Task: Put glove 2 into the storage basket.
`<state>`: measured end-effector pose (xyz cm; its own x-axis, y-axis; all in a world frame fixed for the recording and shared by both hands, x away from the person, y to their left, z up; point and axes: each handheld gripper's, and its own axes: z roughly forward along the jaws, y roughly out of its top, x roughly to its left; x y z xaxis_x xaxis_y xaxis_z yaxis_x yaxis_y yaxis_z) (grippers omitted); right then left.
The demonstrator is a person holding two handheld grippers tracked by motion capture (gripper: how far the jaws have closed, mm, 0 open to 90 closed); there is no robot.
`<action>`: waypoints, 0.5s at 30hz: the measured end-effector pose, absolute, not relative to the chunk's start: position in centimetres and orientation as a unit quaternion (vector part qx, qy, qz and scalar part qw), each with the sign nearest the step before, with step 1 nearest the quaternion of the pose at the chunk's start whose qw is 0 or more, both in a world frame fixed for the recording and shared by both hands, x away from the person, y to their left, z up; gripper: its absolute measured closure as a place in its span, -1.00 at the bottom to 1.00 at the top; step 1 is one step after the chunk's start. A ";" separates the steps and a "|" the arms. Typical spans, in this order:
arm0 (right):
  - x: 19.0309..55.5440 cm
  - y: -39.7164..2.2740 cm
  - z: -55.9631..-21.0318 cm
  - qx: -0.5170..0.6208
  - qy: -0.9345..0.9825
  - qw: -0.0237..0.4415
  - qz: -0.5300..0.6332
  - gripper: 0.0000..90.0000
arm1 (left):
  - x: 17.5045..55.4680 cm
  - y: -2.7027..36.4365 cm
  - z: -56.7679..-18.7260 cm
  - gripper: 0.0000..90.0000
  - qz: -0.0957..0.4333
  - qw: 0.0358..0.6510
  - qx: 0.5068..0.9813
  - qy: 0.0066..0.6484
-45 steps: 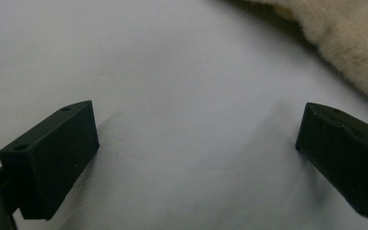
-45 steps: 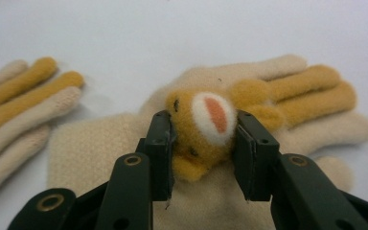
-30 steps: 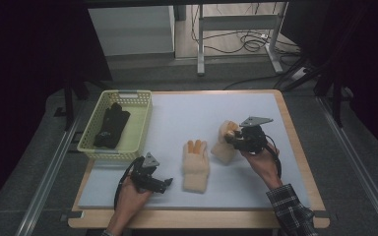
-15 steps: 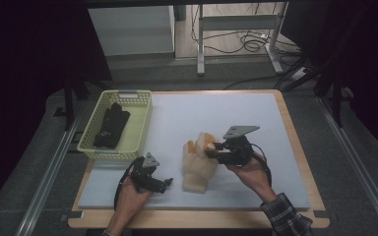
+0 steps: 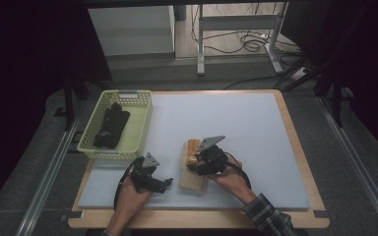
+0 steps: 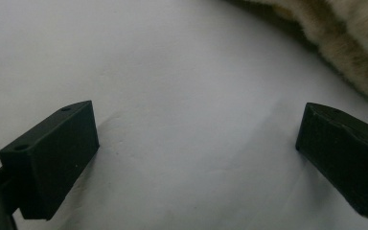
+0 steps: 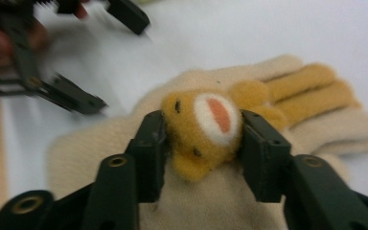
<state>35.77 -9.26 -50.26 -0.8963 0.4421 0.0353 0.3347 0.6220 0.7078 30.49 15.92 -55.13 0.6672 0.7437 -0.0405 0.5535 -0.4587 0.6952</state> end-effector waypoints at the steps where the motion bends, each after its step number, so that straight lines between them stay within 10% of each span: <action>1: 35.8 -9.3 -50.5 0.216 0.897 0.072 0.379 0.04 | 30.5 15.9 -55.1 -0.98 0.136 0.350 0.843 0.385; 15: 35.8 -12.3 -48.5 0.243 0.875 0.095 0.407 -0.04 | 30.5 15.9 -55.1 -0.98 0.136 0.351 0.842 0.386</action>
<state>35.80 -12.34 -48.52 -0.8636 0.5031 0.0318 0.3487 0.5506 0.7585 30.50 15.91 -55.14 0.6657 0.7450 -0.0418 0.5543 -0.4562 0.6962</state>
